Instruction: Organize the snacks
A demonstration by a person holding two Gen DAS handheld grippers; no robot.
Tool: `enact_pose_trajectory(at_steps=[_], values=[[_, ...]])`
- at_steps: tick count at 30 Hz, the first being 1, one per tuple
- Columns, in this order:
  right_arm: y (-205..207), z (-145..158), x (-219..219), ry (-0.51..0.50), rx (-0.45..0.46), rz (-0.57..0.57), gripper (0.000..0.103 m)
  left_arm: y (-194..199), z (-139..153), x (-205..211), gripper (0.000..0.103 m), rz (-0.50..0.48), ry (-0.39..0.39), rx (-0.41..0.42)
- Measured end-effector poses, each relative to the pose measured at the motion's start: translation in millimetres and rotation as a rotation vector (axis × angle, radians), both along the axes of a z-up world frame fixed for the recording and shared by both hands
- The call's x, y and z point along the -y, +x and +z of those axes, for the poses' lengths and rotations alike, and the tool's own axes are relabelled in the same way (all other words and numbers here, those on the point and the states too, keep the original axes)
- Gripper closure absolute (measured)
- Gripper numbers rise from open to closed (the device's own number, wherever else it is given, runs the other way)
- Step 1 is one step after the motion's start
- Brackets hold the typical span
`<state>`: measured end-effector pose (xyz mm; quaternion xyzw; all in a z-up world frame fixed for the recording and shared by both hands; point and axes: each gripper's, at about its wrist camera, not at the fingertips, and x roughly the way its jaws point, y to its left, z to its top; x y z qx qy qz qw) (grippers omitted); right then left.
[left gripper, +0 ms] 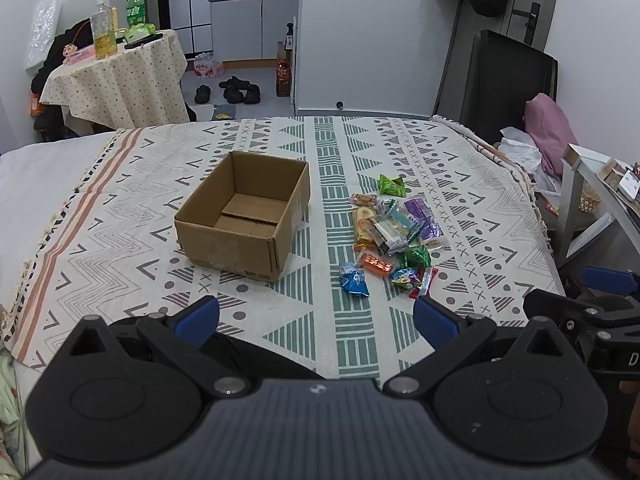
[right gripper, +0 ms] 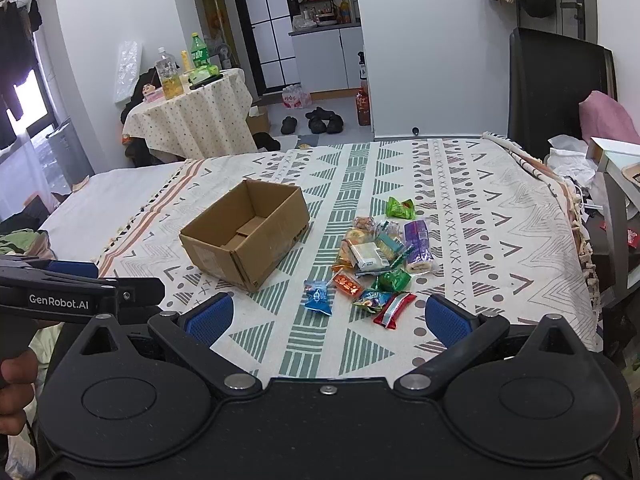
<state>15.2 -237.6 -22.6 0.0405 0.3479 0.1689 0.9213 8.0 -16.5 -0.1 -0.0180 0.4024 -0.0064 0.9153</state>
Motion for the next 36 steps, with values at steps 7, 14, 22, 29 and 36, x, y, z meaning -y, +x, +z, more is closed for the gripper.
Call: enact_pose_trajectory(at_steps=[7, 14, 22, 29, 36], values=[[12.9, -13.0, 5.2, 0.004, -0.031, -0.013, 0.000, 16.0, -12.8, 2.9, 0.000, -0.001, -0.010, -0.022], [31.4, -28.5, 14.0, 0.022, -0.070, -0.027, 0.000, 36.9, -26.0, 3.2, 0.000, 0.034, -0.023, -0.036], [58.6, -49.5, 20.8, 0.096, -0.117, -0.048, 0.000, 62.1, -47.8, 2.1, 0.001, 0.064, -0.057, -0.068], [82.9, -67.0, 21.4, 0.128, -0.160, -0.075, 0.001, 89.0, -67.1, 4.7, 0.002, 0.065, -0.090, -0.112], [106.0, -82.3, 25.8, 0.156, -0.201, -0.121, 0.010, 113.2, -86.2, 9.2, 0.005, 0.074, -0.107, -0.135]])
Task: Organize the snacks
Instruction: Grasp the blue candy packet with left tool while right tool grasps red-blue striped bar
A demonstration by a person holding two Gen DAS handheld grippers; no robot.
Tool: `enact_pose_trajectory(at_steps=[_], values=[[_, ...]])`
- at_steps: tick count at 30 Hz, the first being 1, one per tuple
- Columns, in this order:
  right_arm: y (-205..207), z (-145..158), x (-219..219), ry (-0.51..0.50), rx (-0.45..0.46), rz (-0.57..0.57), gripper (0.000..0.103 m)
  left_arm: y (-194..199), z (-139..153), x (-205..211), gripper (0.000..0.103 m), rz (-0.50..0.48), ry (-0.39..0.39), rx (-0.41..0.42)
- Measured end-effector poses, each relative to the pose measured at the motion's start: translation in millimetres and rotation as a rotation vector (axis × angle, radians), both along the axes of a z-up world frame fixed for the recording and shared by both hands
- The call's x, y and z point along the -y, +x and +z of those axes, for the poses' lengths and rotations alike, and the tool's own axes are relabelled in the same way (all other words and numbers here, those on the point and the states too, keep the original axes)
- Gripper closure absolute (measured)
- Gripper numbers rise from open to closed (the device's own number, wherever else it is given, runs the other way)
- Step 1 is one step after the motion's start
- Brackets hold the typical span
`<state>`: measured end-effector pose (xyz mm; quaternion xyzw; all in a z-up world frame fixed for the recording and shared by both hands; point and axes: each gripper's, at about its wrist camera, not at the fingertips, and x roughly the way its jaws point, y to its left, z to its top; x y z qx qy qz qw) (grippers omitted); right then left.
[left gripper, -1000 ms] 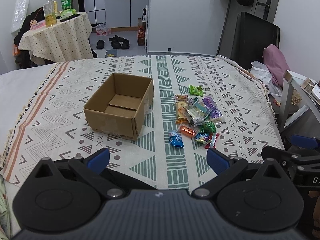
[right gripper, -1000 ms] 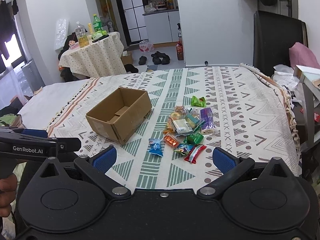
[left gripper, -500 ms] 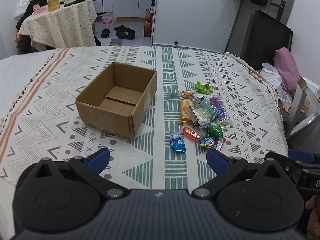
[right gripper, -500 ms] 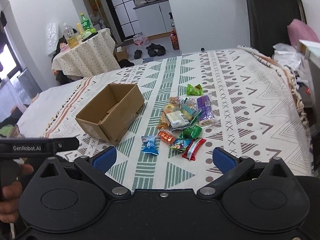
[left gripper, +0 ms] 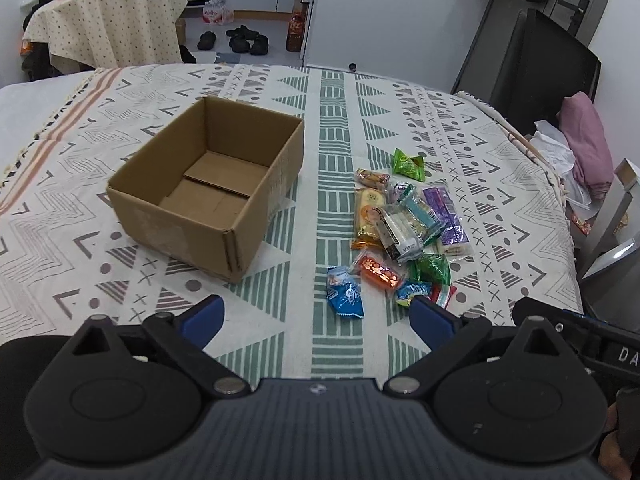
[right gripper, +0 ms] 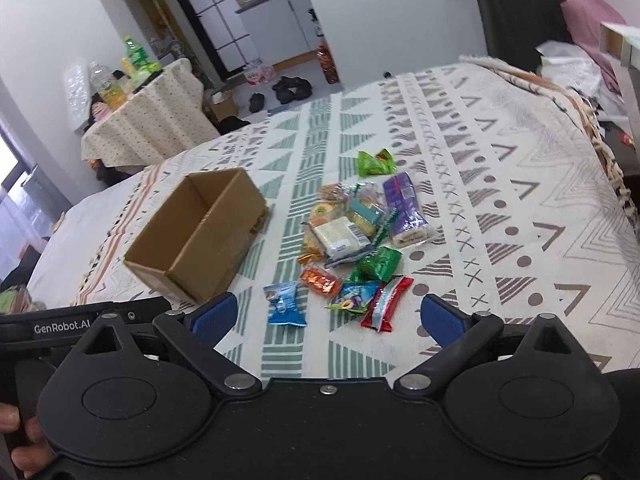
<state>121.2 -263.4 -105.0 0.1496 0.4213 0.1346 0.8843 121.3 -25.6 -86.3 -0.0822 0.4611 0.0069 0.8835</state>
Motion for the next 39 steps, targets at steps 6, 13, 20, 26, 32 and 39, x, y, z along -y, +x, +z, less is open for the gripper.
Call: enact_pose_trajectory(at_steps=[6, 13, 20, 26, 32, 39], values=[[20.2, -19.2, 3.3, 0.012, -0.065, -0.061, 0.023, 22.6, -23.0, 2.5, 0.016, 0.027, -0.023, -0.053], [43.1, -44.4, -0.3, 0.003, -0.141, -0.101, 0.041, 45.5, -44.8, 6.6, 0.029, 0.038, -0.045, -0.093], [60.9, -68.0, -1.5, 0.028, -0.227, -0.133, 0.061, 67.7, -71.9, 7.3, 0.042, 0.059, -0.066, -0.150], [77.1, -83.4, -3.3, 0.025, -0.278, -0.149, 0.064, 86.1, -91.7, 10.8, 0.051, 0.053, -0.085, -0.190], [89.5, -95.8, -6.1, 0.013, -0.306, -0.164, 0.071, 102.1, -110.7, 13.0, 0.060, 0.063, -0.105, -0.234], [101.8, -108.5, -9.4, -0.010, -0.329, -0.184, 0.072, 113.0, -128.3, 20.2, 0.065, 0.048, -0.121, -0.281]])
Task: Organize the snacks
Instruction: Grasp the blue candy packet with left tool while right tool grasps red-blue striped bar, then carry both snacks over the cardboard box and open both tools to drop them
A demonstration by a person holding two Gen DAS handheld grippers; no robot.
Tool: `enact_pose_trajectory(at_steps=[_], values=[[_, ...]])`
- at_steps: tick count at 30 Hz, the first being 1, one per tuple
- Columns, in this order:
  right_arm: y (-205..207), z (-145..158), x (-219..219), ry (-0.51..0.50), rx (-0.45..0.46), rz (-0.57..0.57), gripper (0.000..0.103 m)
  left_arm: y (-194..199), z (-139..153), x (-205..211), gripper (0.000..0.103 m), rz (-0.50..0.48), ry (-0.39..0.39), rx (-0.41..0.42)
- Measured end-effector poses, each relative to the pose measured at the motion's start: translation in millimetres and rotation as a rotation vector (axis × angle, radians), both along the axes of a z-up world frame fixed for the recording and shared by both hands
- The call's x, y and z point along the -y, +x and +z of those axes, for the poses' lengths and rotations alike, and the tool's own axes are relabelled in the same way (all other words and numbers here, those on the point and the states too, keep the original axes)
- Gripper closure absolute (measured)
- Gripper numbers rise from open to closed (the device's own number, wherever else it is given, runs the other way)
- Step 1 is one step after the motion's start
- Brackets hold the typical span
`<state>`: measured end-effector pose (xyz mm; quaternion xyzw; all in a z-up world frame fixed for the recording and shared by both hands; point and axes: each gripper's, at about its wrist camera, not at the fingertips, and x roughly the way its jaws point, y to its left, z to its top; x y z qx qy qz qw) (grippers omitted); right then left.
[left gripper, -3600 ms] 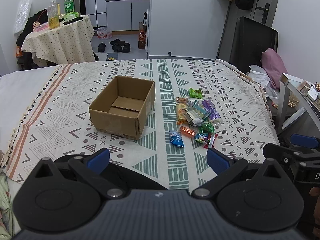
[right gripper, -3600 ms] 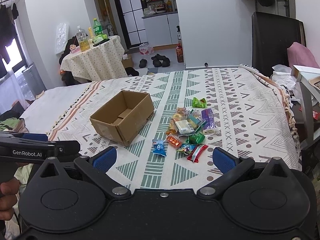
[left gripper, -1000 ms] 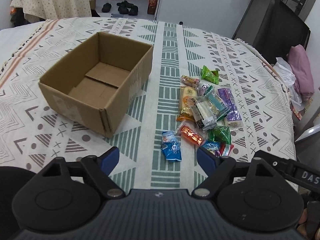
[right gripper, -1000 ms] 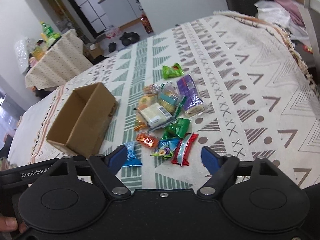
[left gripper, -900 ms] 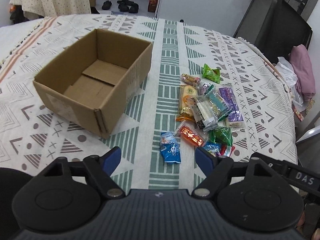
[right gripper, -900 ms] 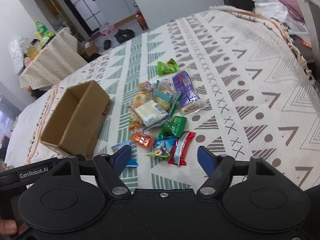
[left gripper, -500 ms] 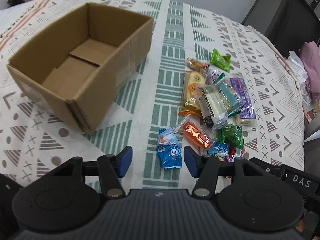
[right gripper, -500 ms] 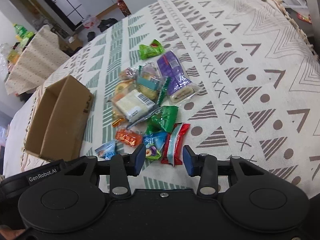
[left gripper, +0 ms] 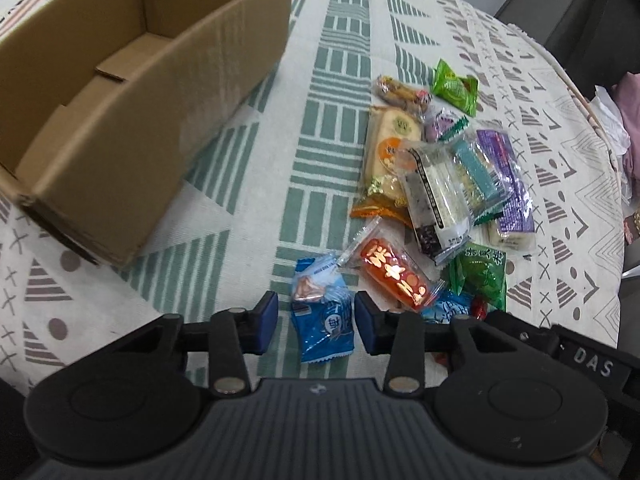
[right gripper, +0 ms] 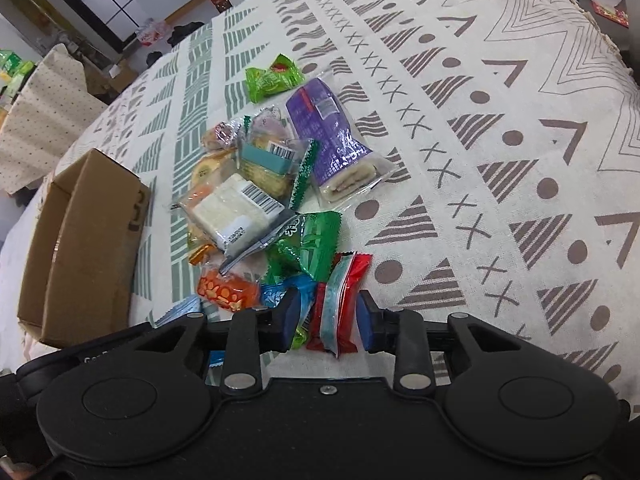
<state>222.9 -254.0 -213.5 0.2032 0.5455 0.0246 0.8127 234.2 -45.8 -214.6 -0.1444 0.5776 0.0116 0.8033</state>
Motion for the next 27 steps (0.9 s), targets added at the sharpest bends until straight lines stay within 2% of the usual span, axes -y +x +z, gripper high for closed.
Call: enact_pose_trajectory(at_steps=[3, 8, 12, 15, 19, 27], values=[[6.5, -6.1, -6.0, -0.024, -0.009, 0.008, 0.072, 1.8, -7.7, 1.2, 0.070, 0.002, 0.004, -0.016], [11.3, -13.7, -14.7, -0.047, -0.024, 0.024, 0.073, 1.8, -8.5, 1.9, 0.071, 0.001, 0.015, -0.001], [13.8, -17.5, -19.4, -0.067, -0.025, 0.031, 0.081, -0.7, -6.2, 3.0, 0.073, 0.003, 0.023, 0.007], [10.4, -11.9, -21.6, -0.078, 0.007, 0.043, 0.082, -5.0, -4.1, 1.7, 0.074, 0.006, 0.024, 0.026], [6.9, -4.1, -15.2, -0.038, 0.042, 0.022, 0.082, -12.6, 0.5, -0.2, 0.075, 0.022, 0.018, 0.026], [-4.1, 19.0, -13.3, -0.020, 0.141, 0.030, 0.082, -23.4, 36.2, 6.2, 0.075, 0.000, 0.051, 0.110]])
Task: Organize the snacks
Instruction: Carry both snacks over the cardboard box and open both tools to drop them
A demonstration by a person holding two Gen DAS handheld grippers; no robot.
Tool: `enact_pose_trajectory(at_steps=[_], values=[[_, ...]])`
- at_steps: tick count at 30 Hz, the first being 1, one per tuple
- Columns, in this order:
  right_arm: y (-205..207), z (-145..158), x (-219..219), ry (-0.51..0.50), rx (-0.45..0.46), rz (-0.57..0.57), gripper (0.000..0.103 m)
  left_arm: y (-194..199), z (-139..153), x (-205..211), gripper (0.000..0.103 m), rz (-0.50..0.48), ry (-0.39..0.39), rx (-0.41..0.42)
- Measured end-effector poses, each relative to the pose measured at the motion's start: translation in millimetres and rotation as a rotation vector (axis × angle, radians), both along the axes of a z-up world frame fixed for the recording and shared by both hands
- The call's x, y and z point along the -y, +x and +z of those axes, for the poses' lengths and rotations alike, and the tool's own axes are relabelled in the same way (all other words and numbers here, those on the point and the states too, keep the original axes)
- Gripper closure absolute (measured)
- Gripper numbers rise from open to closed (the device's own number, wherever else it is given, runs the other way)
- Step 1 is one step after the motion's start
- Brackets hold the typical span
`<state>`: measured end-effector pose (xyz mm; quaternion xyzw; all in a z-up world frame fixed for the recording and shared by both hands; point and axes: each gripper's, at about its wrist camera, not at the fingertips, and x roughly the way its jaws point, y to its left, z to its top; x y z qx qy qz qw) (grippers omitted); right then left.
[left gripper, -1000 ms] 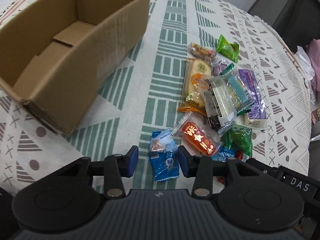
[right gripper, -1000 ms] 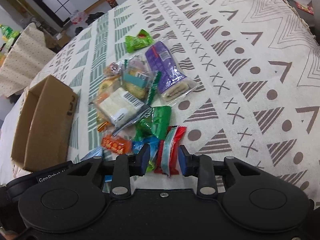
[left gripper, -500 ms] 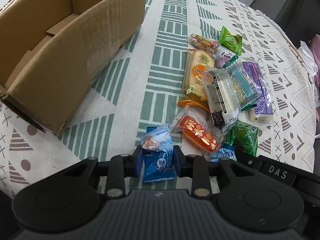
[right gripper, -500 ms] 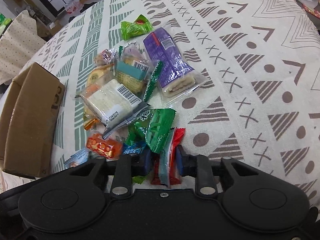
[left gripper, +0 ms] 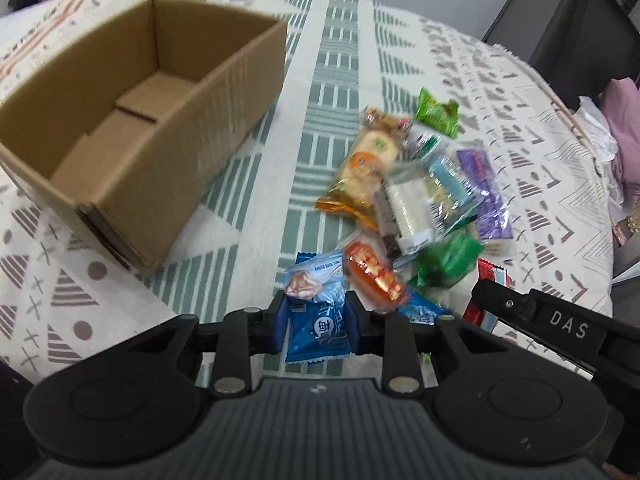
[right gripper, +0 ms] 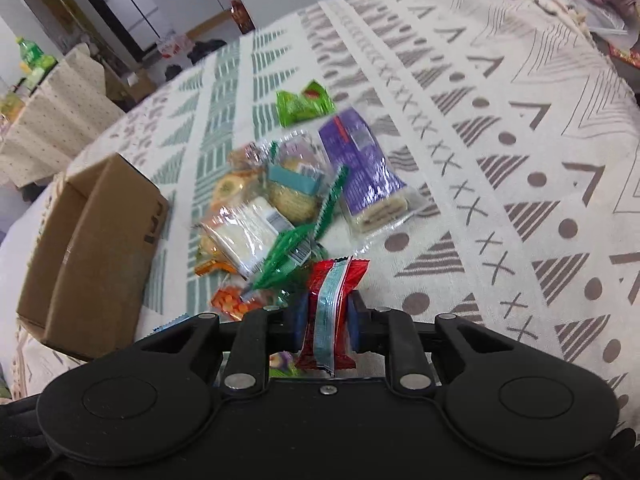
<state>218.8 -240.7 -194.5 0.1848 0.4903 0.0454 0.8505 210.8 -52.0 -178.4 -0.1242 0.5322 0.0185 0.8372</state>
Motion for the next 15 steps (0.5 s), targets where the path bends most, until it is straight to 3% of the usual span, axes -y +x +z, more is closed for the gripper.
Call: enact_pose_trajectory(at_steps=[15], values=[[-19.5, 38.0, -0.3, 0.085, 0.191, 0.066, 0.083, -24.5, 58.2, -14.7, 0.075, 0.036, 0.077, 0.120]])
